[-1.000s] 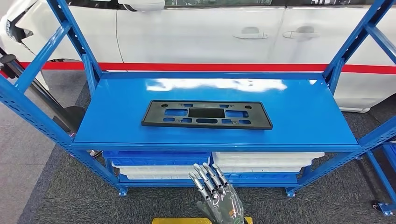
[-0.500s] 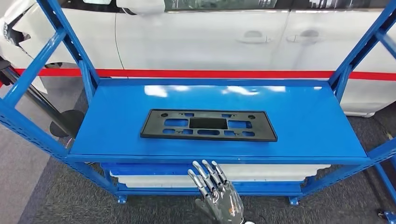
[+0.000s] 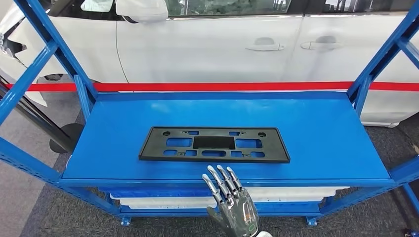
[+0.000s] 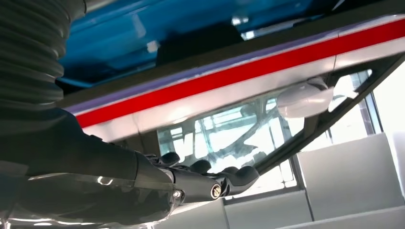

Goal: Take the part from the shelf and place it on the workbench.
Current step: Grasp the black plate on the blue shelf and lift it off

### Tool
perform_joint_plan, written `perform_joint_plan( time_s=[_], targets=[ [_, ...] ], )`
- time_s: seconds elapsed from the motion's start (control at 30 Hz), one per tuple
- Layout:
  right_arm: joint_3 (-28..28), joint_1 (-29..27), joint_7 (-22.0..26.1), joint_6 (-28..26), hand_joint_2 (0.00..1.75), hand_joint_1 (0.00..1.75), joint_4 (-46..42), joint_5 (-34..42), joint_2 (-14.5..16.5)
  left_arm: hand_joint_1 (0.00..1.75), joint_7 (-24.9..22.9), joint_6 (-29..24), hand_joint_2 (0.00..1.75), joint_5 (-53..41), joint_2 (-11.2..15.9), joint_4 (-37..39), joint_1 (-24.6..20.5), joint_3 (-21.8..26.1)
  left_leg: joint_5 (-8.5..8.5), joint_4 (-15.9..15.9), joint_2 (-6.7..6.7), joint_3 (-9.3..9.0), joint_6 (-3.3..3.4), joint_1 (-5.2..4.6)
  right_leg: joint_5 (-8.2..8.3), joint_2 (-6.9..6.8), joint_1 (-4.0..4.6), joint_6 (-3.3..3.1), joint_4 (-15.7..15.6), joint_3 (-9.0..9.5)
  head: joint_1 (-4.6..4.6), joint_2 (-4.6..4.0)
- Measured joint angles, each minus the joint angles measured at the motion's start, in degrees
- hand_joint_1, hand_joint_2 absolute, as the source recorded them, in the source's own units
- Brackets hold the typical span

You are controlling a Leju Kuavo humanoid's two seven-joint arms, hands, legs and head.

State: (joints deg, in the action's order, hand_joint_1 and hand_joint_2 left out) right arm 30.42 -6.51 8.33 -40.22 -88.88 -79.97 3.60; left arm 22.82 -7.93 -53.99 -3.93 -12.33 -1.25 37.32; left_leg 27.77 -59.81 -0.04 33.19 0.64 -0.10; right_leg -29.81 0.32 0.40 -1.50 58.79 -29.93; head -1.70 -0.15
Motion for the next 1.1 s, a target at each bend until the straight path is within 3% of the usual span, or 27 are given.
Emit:
perform_joint_plan(
  time_s=[0.07,0.13,0.23,0.27,0.3,0.37,0.43,0.47,0.57,0.63,0.67,0.73,0.8,1.0,1.07,1.1],
  targets=[
    [-0.4,0.2,0.4,0.0,1.75,0.00,0.2,0.4,0.4,0.00,0.0,0.2,0.00,-0.3,0.0,0.0,0.1,0.0,-0.84,0.8,0.02,-0.61,0.56,0.22,-0.47,-0.04,0.05,0.72,0.0,0.32,-0.01,0.00],
    [-0.7,0.6,0.6,0.0,1.75,0.00,0.4,0.8,0.8,0.00,0.0,0.4,0.00,-0.6,0.0,0.0,0.0,0.0,-1.17,1.8,0.08,-1.56,1.10,0.66,-1.78,-0.15,0.04,1.37,2.3,-0.51,-0.01,0.00],
    [-0.9,0.9,0.8,0.0,1.75,0.00,1.0,1.2,1.1,0.00,0.0,0.5,0.00,-0.9,0.0,0.0,-0.2,0.0,-0.77,2.2,0.09,-2.42,1.50,0.79,-5.34,-0.20,-0.58,2.14,12.4,-6.83,0.00,0.00],
    [-1.0,0.9,0.8,0.0,1.75,0.00,1.3,1.3,1.1,0.00,0.0,0.5,0.00,-1.0,0.0,0.0,-0.2,0.0,-0.49,2.2,0.07,-2.70,1.47,0.79,-5.40,-0.21,-0.80,2.34,14.7,-8.77,0.01,0.00],
    [-1.0,0.9,0.8,0.0,1.75,0.00,1.6,1.3,1.2,0.00,0.0,0.5,0.00,-1.1,-0.1,0.0,-0.1,0.0,-0.15,2.2,0.04,-3.09,1.38,0.81,-4.29,-0.24,-0.99,2.50,15.1,-9.78,0.00,0.00],
    [-1.2,1.1,0.7,0.0,1.75,0.00,2.2,1.3,1.3,0.00,0.0,0.5,0.00,-1.2,-0.2,0.0,0.0,0.0,0.70,2.2,-0.08,-4.25,1.01,0.88,0.86,-0.30,-1.29,2.61,9.6,-8.54,0.01,0.00],
    [-1.2,1.4,0.6,0.0,1.75,0.00,2.8,1.3,1.6,0.00,0.0,0.5,0.00,-1.3,-0.3,0.0,-0.2,0.0,1.64,2.1,-0.21,-5.09,0.36,0.79,4.19,-0.30,-1.22,2.26,3.0,-5.94,0.01,0.00],
    [-1.2,1.6,0.4,0.0,1.75,0.00,3.1,1.3,1.7,0.00,0.0,0.5,0.00,-1.4,-0.3,0.0,-0.2,0.0,1.97,2.2,-0.23,-5.25,0.00,0.75,4.44,-0.27,-1.09,1.97,1.4,-5.25,0.00,0.00],
    [-1.3,2.4,-0.2,0.0,1.75,0.00,4.1,1.3,2.3,0.00,-0.2,0.5,0.00,-1.9,-0.4,0.0,-0.5,0.0,2.55,2.5,-0.15,-5.62,-1.07,0.85,3.73,-0.04,-0.89,0.86,0.5,-4.77,-0.01,0.00],
    [-1.2,3.4,-0.9,0.0,1.75,0.00,5.0,1.5,2.9,0.00,-0.2,0.6,0.00,-2.3,-0.5,0.0,-0.6,0.0,3.83,0.5,-0.09,-4.98,-1.64,1.01,3.59,-0.02,-1.03,0.10,-0.1,-4.22,-0.01,0.00],
    [-1.1,4.1,-1.2,0.0,1.75,0.00,5.6,1.6,3.1,0.00,-0.2,0.6,0.00,-2.4,-0.6,0.0,-0.7,0.0,5.14,-2.2,-0.09,-3.64,-1.82,1.07,3.47,-0.08,-1.08,-0.22,-0.3,-3.92,-0.02,0.00],
    [-1.0,5.3,-2.0,0.0,1.75,0.00,7.1,1.8,3.4,0.00,-0.2,0.7,0.00,-2.7,-0.6,0.0,-0.7,0.0,8.01,-10.1,-0.09,0.90,-2.05,1.07,3.06,-0.18,-0.87,-0.67,-0.3,-3.48,-0.02,0.00],
    [-0.9,6.1,-2.7,0.0,1.75,0.00,8.2,1.9,3.5,0.00,-0.3,0.7,0.00,-2.9,-0.6,0.0,-0.7,0.0,9.15,-15.0,-0.09,4.08,-2.15,1.07,2.77,-0.19,-0.70,-0.84,-0.3,-3.18,-0.01,0.00],
    [-0.8,6.3,-3.0,0.0,1.75,0.00,8.7,1.8,3.5,0.00,-0.3,0.8,0.00,-3.1,-0.6,0.0,-0.6,0.0,8.88,-15.8,-0.09,4.84,-2.14,1.07,2.64,-0.18,-0.65,-0.85,-0.3,-3.04,-0.01,0.00],
    [-0.7,6.7,-3.5,0.0,1.75,0.00,9.5,1.7,3.5,0.00,-0.3,0.6,0.00,-3.3,-0.6,0.0,-0.6,0.0,6.72,-14.1,-0.09,4.74,-2.00,1.07,2.35,-0.11,-0.57,-0.84,-0.2,-2.64,-0.01,0.00],
    [-0.4,7.4,-4.3,0.0,1.75,0.00,10.6,1.3,3.6,0.00,-0.4,0.4,0.00,-3.7,-0.7,0.0,-0.7,0.0,4.08,-9.9,-0.10,3.41,-1.63,0.92,1.93,-0.03,-0.43,-0.66,-0.2,-2.16,-0.01,0.00]
  ],
)
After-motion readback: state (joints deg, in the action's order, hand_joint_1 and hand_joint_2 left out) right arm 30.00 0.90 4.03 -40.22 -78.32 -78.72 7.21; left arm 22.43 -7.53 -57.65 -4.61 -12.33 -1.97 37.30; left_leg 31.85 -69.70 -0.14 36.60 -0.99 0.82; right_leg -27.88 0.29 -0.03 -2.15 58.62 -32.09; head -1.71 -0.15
